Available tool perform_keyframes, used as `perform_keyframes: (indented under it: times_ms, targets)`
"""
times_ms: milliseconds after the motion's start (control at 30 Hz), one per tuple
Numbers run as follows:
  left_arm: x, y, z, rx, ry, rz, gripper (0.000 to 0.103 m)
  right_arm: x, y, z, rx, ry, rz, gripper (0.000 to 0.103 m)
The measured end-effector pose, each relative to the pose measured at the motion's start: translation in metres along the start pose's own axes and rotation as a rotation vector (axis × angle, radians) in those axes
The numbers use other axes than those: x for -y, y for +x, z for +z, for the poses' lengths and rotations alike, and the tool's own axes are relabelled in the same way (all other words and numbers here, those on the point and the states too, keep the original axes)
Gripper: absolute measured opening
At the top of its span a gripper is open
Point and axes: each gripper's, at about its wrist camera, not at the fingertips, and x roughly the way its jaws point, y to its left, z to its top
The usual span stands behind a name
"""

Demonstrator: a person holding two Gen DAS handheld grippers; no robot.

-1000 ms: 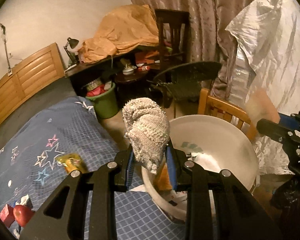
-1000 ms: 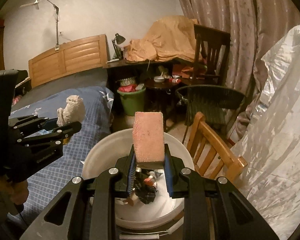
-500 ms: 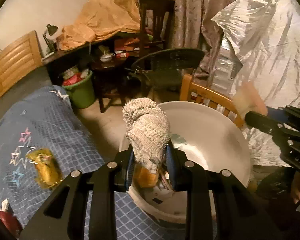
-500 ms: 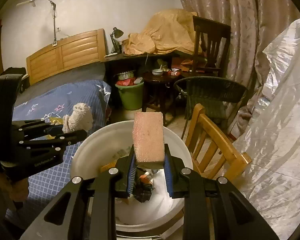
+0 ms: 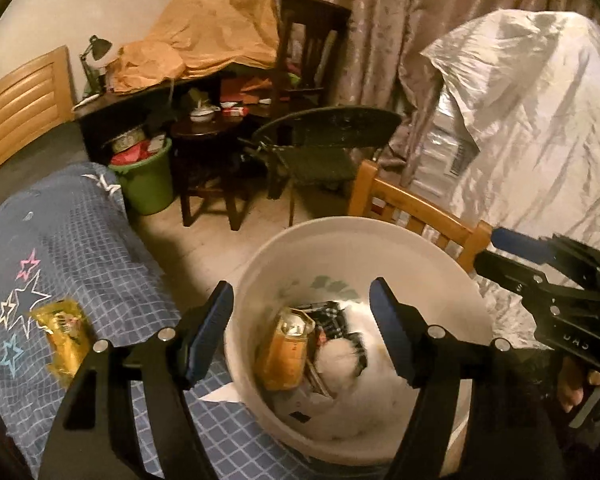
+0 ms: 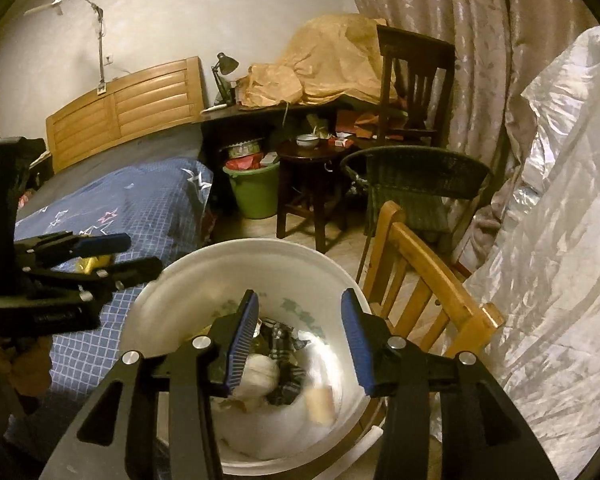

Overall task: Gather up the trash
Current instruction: 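Return both tools to the trash on the bed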

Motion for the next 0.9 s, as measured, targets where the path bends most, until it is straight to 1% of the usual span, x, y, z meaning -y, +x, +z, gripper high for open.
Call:
perform_keyframes:
  times_ms: [167, 267, 333, 433, 467, 533, 600, 700, 800, 833, 900]
  targets:
    - [-0.013, -0.015, -0.002, 0.031, -0.02, 0.026, 0.067, -0.007, 0.001, -0.002, -0.003, -0.008, 0.007, 0.045]
    - [-0.021, -0.026, -0.009, 0.045, -0.027, 0.06, 0.067, -0.016, -0.002, -0.002, 0.009, -0.009, 0.018, 0.045]
    - [-0.028, -0.038, -0.018, 0.061, -0.032, 0.098, 0.067, -0.023, -0.006, -0.003, 0.029, -0.009, 0.025, 0.045]
    - [-0.048, -0.061, -0.037, 0.077, -0.059, 0.188, 0.068, -0.048, -0.014, -0.01, 0.084, -0.023, 0.036, 0.045]
    - [-0.057, -0.071, -0.046, 0.081, -0.079, 0.221, 0.071, -0.056, -0.017, -0.013, 0.1, -0.032, 0.036, 0.045]
    - [-0.08, -0.094, -0.068, 0.086, -0.137, 0.291, 0.075, -0.08, -0.023, -0.02, 0.143, -0.066, 0.041, 0.045]
    - [-0.099, -0.113, -0.088, 0.082, -0.183, 0.345, 0.076, -0.107, -0.028, -0.029, 0.187, -0.095, 0.063, 0.045]
    - [-0.138, -0.155, -0.131, 0.065, -0.308, 0.447, 0.077, -0.148, -0.032, -0.039, 0.224, -0.118, 0.123, 0.045]
    - [-0.171, -0.193, -0.166, 0.067, -0.43, 0.532, 0.077, -0.195, -0.028, -0.044, 0.2, -0.153, 0.221, 0.045]
    - [-0.187, -0.212, -0.184, 0.07, -0.493, 0.58, 0.077, -0.205, -0.026, -0.044, 0.194, -0.161, 0.24, 0.045]
    - [-0.209, -0.234, -0.204, 0.071, -0.569, 0.637, 0.077, -0.24, -0.023, -0.044, 0.168, -0.192, 0.304, 0.045]
